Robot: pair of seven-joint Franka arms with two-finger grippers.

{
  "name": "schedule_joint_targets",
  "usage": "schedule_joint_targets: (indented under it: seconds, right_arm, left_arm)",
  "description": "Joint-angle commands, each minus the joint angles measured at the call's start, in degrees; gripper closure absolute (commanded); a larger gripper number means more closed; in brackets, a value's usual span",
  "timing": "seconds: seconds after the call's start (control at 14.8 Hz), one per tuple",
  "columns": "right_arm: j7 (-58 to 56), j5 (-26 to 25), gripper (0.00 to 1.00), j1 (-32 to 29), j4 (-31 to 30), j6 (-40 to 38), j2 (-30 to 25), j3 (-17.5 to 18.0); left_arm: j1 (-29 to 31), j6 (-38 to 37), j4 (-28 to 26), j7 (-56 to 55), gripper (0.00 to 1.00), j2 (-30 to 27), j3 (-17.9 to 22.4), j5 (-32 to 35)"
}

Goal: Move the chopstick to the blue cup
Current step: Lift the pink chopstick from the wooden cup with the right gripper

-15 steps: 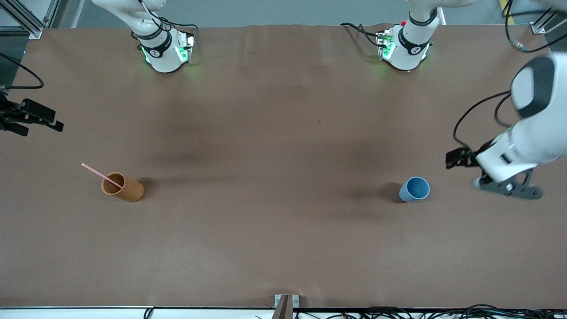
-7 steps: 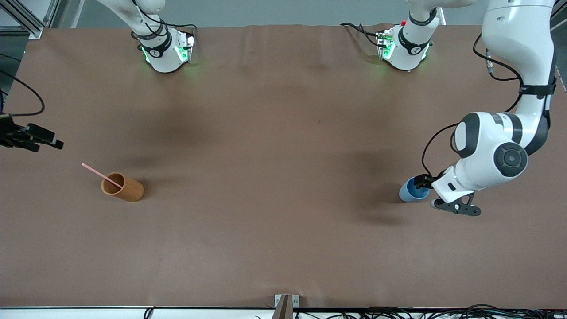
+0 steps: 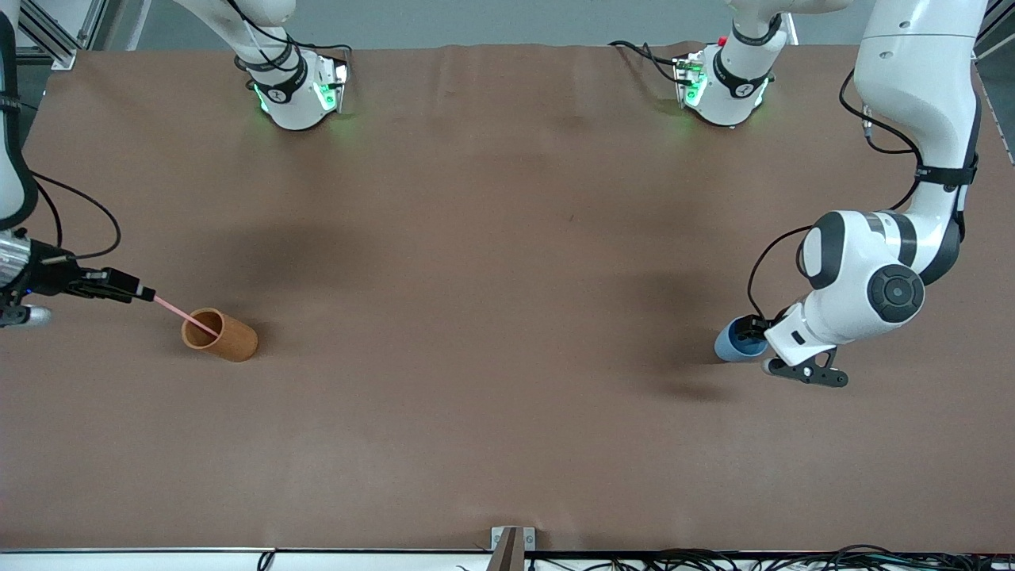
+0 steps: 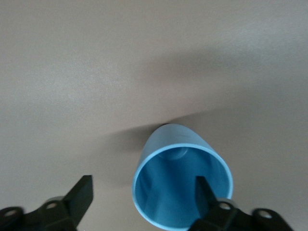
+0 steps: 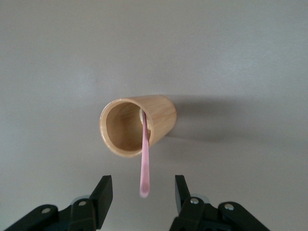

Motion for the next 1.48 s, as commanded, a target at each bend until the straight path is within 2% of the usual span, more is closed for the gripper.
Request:
schedule_joint_targets:
  seconds: [0.0,0.13,0.2,0.27,0.4,0.67,0.74,0.94,1.08,1.21,1.42]
  right_arm:
    - [-2.4,3.3,0.52,-1.3,0.9,0.4,1.7,0.8]
    - [-2.4,3.9,0.54,-1.3,0.9,0.3,1.8,0.8]
    - [-2.4,4.0,0.56,-1.3,0.9,-0.1,1.8,0.8]
    - [-2.4,4.0,0.56,-1.9,0.9,-0.3,1.8,0.8]
    - [-2.5,4.0,0.62,-2.3,0.9,-1.7,1.8,0.8]
    - [-2.3,4.2,0.87,-2.6,0.9,-2.1,1.8,0.8]
    - [-2.3,4.2,0.92,-2.6,0.9,-2.2,1.8,0.8]
    - [-2.0,4.2,0.96,-2.5,1.4,-2.3,1.5,0.8]
    - [-1.5,4.2,0.96,-2.5,3.9,-5.9,1.1,0.8]
    - [1.0,3.7,0.96,-2.4,9.8,-13.6,0.7,0.8]
    - [7.8,1.3,0.97,-1.1,18.5,-21.6,-0.2,1.3]
  left_arm:
    - [0.3,1.9,-0.4,0.0,0.36,1.0,-0.1,-1.9]
    - [0.3,1.9,-0.9,0.0,0.74,0.7,-0.1,-2.3]
    - [0.3,1.9,-1.1,0.0,0.87,0.6,-0.1,-2.3]
    - [0.3,1.9,-1.1,0.0,0.95,0.5,-0.1,-2.3]
    - [0.3,1.6,-1.0,0.7,0.99,0.2,-0.1,-1.8]
    - [-1.7,-0.5,0.6,-3.4,1.0,-3.9,-0.7,-1.4]
    - [-2.1,-2.3,1.9,-6.5,1.0,-4.5,-2.1,-1.4]
    - [-2.3,-5.4,5.0,-20.6,1.0,-4.8,-8.7,-1.3]
    - [-2.4,-6.0,5.0,-31.5,0.99,-4.9,-14.0,1.3]
    - [-3.2,-6.0,6.4,-44.2,0.99,-3.6,-20.2,5.3]
    - [-7.3,-6.0,7.4,-55.6,0.99,-0.5,-23.0,6.9]
